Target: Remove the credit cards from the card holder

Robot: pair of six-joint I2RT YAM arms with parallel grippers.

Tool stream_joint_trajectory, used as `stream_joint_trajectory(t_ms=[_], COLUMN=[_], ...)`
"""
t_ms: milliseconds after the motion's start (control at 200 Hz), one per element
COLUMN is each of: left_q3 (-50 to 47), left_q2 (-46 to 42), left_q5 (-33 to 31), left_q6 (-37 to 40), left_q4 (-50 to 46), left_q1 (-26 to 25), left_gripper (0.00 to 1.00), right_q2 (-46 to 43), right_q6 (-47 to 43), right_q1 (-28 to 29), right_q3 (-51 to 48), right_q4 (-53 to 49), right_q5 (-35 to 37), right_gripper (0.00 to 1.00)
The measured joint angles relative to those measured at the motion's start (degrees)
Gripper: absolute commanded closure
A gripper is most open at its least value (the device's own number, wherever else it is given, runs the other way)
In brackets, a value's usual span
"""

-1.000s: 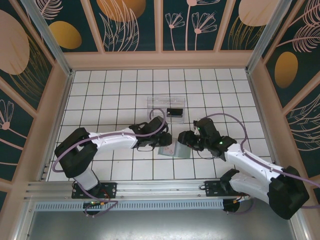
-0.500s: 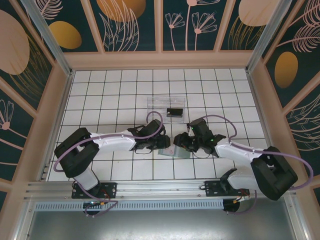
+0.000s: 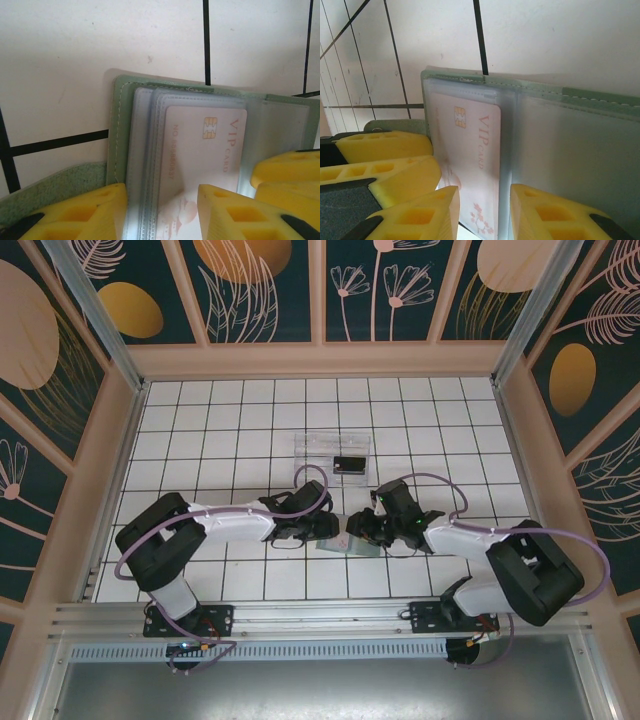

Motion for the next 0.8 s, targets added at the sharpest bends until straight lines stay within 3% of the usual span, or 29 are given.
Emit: stream_joint_trajectory(t_ms=[696, 801], left_q3=[1.0, 1.4], left_q2=[1.9, 2.1], left_q5=[-1.0, -1.1], left_q6=[1.3, 1.9], left_q4=[-1.0, -1.7], left_q1=[0.3, 0.3], left_gripper=[0.74, 0.77], right_q2=[0.5, 0.5], right_q6=[0.0, 0.0], right_q1=[0.0, 0.0], right_q3=[-1.6, -1.6], right_q4=[1.1, 1.2], right_q5=[0.2, 0.2], right_gripper=[0.73, 0.79])
